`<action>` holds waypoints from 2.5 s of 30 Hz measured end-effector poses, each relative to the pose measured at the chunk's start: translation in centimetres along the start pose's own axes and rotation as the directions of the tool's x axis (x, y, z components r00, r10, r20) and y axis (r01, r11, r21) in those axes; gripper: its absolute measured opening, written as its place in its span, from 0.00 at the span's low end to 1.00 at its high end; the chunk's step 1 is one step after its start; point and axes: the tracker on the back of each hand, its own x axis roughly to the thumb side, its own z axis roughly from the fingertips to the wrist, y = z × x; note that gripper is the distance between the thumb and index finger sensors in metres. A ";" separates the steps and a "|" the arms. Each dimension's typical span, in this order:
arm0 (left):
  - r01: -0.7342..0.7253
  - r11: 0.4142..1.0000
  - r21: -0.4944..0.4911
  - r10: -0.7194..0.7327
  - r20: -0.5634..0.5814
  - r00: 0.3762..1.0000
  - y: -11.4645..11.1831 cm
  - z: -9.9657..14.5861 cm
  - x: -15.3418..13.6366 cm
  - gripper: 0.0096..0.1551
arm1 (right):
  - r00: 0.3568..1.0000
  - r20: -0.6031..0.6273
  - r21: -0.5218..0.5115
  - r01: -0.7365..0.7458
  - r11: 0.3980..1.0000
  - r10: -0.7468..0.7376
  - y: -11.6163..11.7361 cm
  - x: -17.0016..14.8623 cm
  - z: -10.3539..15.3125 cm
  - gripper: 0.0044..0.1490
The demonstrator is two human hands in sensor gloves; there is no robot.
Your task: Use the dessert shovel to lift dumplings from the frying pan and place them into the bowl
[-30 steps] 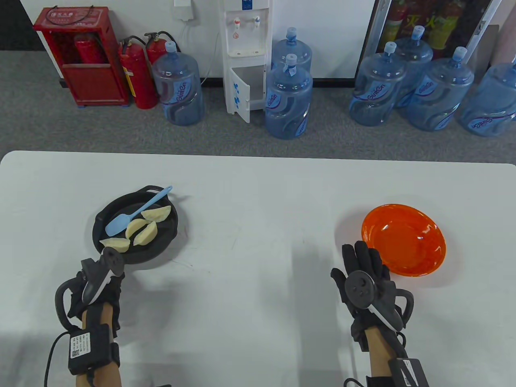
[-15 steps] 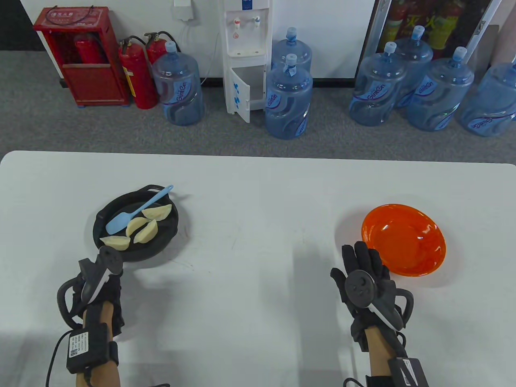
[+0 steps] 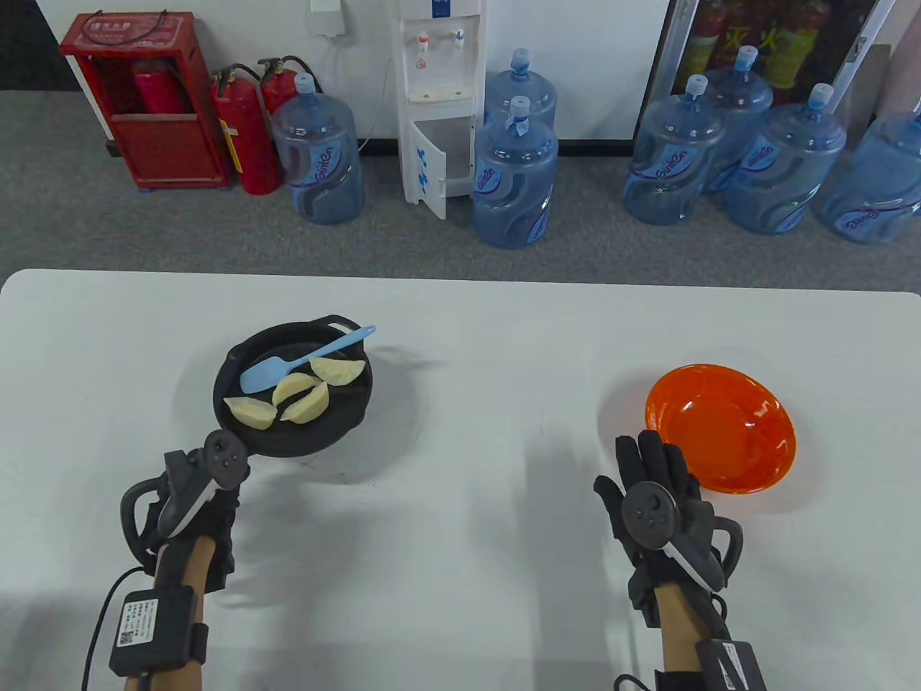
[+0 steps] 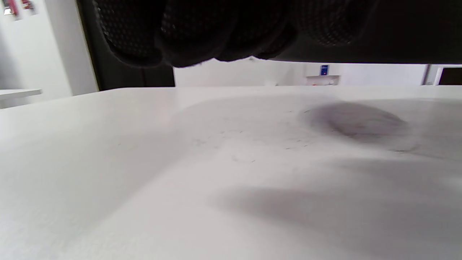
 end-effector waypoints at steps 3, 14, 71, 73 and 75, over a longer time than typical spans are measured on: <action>-0.019 0.999 0.026 0.017 0.055 0.998 0.3 0.7 0.7 0.27 | 1.000 0.000 -0.001 0.004 1.000 -0.004 0.0 0.0 0.0 0.46; -0.033 0.997 0.072 0.009 0.310 0.951 0.2 2.9 3.1 0.27 | 1.000 -0.008 -0.008 0.006 1.000 -0.006 0.0 -0.1 0.0 0.45; 0.216 0.969 -0.119 -0.085 0.660 0.747 -4.3 5.6 9.8 0.28 | 0.896 0.374 0.007 -0.262 0.965 0.240 3.3 12.1 1.7 0.31; 0.217 0.968 -0.127 -0.082 0.659 0.748 -4.4 5.5 9.8 0.28 | 0.891 0.369 0.033 -0.297 0.954 0.264 3.7 12.4 1.6 0.31; 0.220 0.967 -0.128 -0.082 0.659 0.747 -4.3 5.6 9.8 0.28 | 0.883 0.379 0.062 -0.324 0.944 0.278 4.3 12.7 1.6 0.31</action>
